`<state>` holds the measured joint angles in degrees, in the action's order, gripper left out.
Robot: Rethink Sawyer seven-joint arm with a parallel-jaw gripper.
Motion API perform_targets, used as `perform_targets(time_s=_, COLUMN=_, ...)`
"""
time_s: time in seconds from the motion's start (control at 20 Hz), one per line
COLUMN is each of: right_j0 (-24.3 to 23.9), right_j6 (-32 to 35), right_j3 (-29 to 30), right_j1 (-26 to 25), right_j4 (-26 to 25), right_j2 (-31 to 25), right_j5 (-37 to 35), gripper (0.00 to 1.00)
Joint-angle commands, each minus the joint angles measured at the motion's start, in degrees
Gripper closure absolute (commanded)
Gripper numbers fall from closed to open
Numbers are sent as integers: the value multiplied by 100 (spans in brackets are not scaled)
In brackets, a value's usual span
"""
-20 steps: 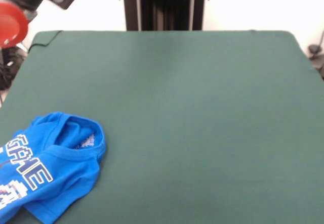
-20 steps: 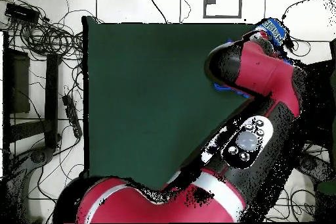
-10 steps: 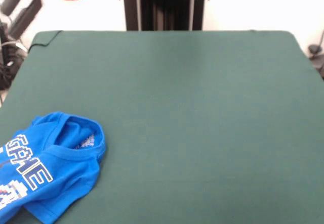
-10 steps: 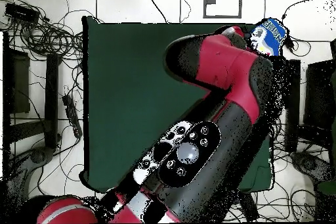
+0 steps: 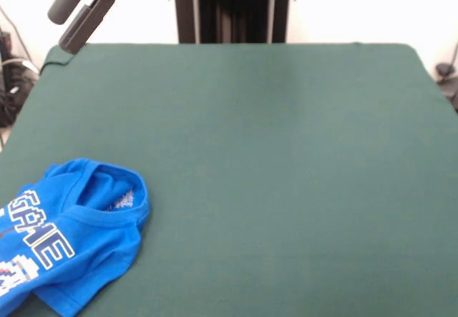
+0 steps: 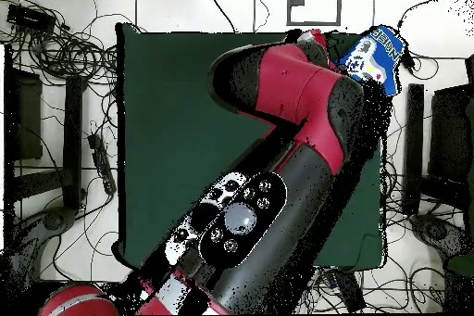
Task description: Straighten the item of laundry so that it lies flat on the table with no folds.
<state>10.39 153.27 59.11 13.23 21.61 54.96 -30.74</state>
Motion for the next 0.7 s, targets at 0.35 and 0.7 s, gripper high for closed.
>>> perform_targets(time_s=0.35, right_j0=21, right_j6=1795, right_j3=-44, right_j1=-827, right_j4=432, right_j2=11, right_j5=-549, gripper=0)
perform_targets(time_s=0.7, right_j0=3, right_j6=1646, right_j3=-53, right_j1=-811, right_j4=596, right_j2=-94, right_j5=-361, gripper=0)
